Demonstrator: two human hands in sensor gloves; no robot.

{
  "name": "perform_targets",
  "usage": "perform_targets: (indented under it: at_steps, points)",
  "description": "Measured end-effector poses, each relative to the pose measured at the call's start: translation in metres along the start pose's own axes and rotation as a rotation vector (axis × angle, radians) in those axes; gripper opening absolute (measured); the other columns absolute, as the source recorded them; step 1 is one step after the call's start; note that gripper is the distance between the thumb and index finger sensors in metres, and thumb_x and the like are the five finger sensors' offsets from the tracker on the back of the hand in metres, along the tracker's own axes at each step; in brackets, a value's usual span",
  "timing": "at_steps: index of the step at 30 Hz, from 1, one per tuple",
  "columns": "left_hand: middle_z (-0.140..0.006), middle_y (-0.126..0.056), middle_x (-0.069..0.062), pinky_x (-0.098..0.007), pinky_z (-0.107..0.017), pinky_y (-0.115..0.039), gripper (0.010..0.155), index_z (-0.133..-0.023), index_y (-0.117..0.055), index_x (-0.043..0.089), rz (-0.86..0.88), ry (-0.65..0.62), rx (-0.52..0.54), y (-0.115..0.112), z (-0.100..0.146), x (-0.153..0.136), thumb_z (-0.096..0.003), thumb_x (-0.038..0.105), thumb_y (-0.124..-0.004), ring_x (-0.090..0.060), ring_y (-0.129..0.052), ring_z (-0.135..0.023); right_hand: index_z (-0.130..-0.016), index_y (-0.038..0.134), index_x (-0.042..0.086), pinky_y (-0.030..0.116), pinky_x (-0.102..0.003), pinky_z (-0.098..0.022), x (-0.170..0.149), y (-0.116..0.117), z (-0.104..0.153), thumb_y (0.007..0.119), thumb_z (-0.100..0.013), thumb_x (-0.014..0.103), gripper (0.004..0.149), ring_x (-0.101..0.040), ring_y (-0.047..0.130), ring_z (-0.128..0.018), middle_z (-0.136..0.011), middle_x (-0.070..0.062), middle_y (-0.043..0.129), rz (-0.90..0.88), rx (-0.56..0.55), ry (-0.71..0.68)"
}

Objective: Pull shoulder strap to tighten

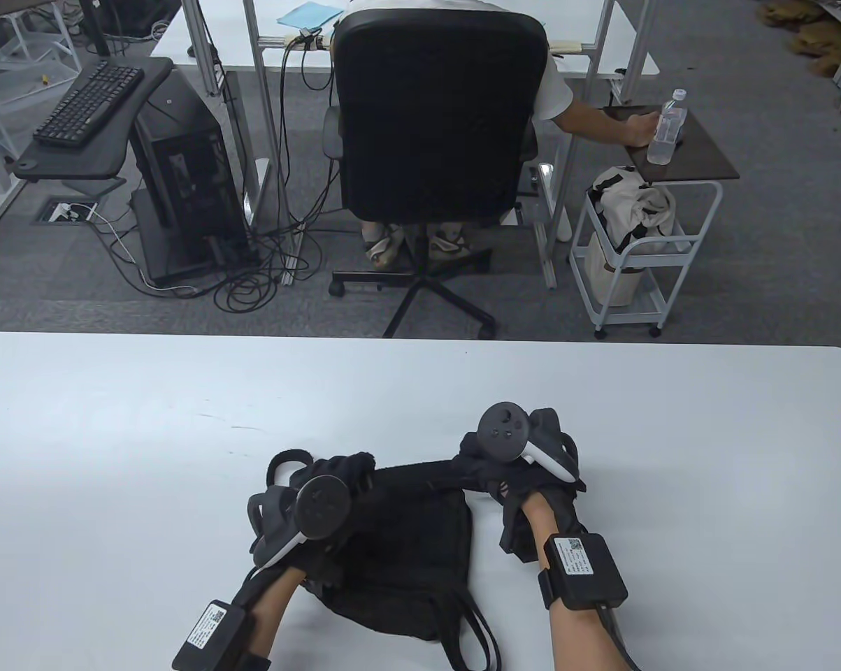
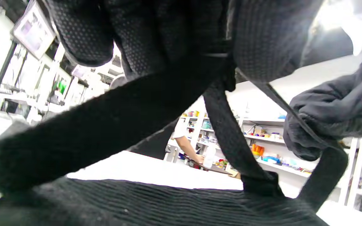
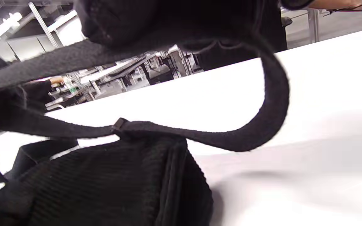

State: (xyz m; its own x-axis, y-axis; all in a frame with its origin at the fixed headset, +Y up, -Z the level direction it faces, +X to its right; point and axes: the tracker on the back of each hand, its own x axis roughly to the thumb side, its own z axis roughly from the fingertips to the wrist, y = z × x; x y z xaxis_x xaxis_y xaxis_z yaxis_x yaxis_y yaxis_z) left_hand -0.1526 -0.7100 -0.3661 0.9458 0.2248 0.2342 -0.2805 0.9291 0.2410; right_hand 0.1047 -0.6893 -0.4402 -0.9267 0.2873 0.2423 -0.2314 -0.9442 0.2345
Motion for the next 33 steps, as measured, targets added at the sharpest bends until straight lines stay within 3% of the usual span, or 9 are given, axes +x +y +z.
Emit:
perform_targets:
  at_steps: [2, 6, 8, 10, 15, 19, 25, 30, 33]
  points:
    - [-0.095, -0.091, 0.005, -0.051, -0.071, -0.077, 0.060, -0.099, -0.076, 0.029, 0.005, -0.019, -0.012, 0.001, 0.000, 0.002, -0.0461, 0.057, -0.082, -0.017, -0.099, -0.087, -0.096, 0.075, 0.026, 0.047, -0.068, -0.072, 0.014, 0.000, -0.003, 0.069, -0.042, 0.054, 0.061, -0.038, 0.070, -0.093, -0.104, -0.003, 0.073, -0.018, 0.031, -0.053]
    - [-0.097, -0.090, 0.005, -0.051, -0.072, -0.077, 0.061, -0.100, -0.075, 0.030, 0.019, -0.026, -0.009, 0.004, 0.001, 0.005, -0.0457, 0.057, -0.082, -0.017, -0.098, -0.088, -0.110, 0.058, 0.025, 0.036, -0.071, -0.073, 0.060, 0.006, -0.017, 0.068, -0.042, 0.056, 0.075, -0.041, 0.052, -0.105, -0.117, -0.006, 0.054, -0.261, 0.102, -0.228]
    - [-0.097, -0.090, 0.005, -0.050, -0.072, -0.077, 0.061, -0.100, -0.075, 0.030, 0.030, -0.023, 0.001, 0.006, 0.001, 0.004, -0.0458, 0.057, -0.082, -0.017, -0.098, -0.088, -0.109, 0.059, 0.025, 0.033, -0.072, -0.072, 0.077, 0.012, -0.025, 0.069, -0.042, 0.056, 0.074, -0.041, 0.049, -0.106, -0.116, -0.005, 0.055, -0.234, 0.176, -0.245]
    - [-0.096, -0.090, 0.004, -0.051, -0.072, -0.077, 0.060, -0.099, -0.076, 0.029, 0.048, -0.012, 0.004, 0.007, 0.001, 0.002, -0.0454, 0.055, -0.085, -0.018, -0.098, -0.088, -0.091, 0.079, 0.020, 0.034, -0.073, -0.072, 0.089, 0.018, -0.030, 0.070, -0.044, 0.052, 0.058, -0.038, 0.067, -0.097, -0.097, -0.008, 0.079, -0.169, 0.215, -0.226]
    - [-0.095, -0.092, 0.004, -0.051, -0.071, -0.078, 0.060, -0.099, -0.076, 0.028, 0.023, -0.013, -0.002, 0.003, 0.001, -0.001, -0.0457, 0.056, -0.084, -0.018, -0.100, -0.087, -0.070, 0.087, 0.016, 0.046, -0.070, -0.071, 0.090, 0.019, -0.030, 0.073, -0.045, 0.045, 0.040, -0.037, 0.079, -0.078, -0.074, -0.009, 0.088, -0.178, 0.166, -0.247]
    - [-0.096, -0.092, 0.004, -0.051, -0.071, -0.078, 0.060, -0.100, -0.077, 0.028, 0.019, -0.028, 0.016, 0.002, 0.002, -0.001, -0.0468, 0.056, -0.082, -0.018, -0.100, -0.087, -0.069, 0.087, 0.019, 0.048, -0.067, -0.071, 0.075, 0.009, -0.022, 0.073, -0.045, 0.043, 0.037, -0.036, 0.078, -0.078, -0.075, -0.007, 0.087, -0.078, 0.078, -0.213]
    - [-0.095, -0.093, 0.004, -0.053, -0.072, -0.077, 0.060, -0.100, -0.077, 0.028, 0.057, 0.029, 0.016, 0.002, 0.000, -0.019, -0.0471, 0.057, -0.081, -0.017, -0.100, -0.087, -0.069, 0.087, 0.020, 0.046, -0.068, -0.073, 0.012, -0.006, -0.009, 0.073, -0.046, 0.041, 0.035, -0.036, 0.075, -0.081, -0.078, -0.006, 0.085, -0.006, -0.059, -0.012]
    - [-0.096, -0.091, 0.004, -0.053, -0.073, -0.076, 0.060, -0.101, -0.076, 0.028, 0.033, 0.037, 0.045, 0.007, 0.000, -0.017, -0.0473, 0.056, -0.081, -0.017, -0.099, -0.087, -0.071, 0.089, 0.025, 0.048, -0.069, -0.071, 0.004, -0.007, -0.010, 0.074, -0.045, 0.046, 0.037, -0.036, 0.079, -0.080, -0.080, -0.005, 0.087, 0.048, -0.046, 0.082]
    - [-0.097, -0.090, 0.005, -0.053, -0.073, -0.075, 0.061, -0.101, -0.075, 0.030, 0.044, 0.027, 0.037, 0.008, 0.000, -0.016, -0.0469, 0.057, -0.081, -0.017, -0.098, -0.089, -0.100, 0.071, 0.027, 0.039, -0.071, -0.073, 0.025, -0.008, -0.014, 0.069, -0.042, 0.055, 0.064, -0.038, 0.068, -0.094, -0.102, -0.004, 0.073, -0.037, 0.037, -0.014]
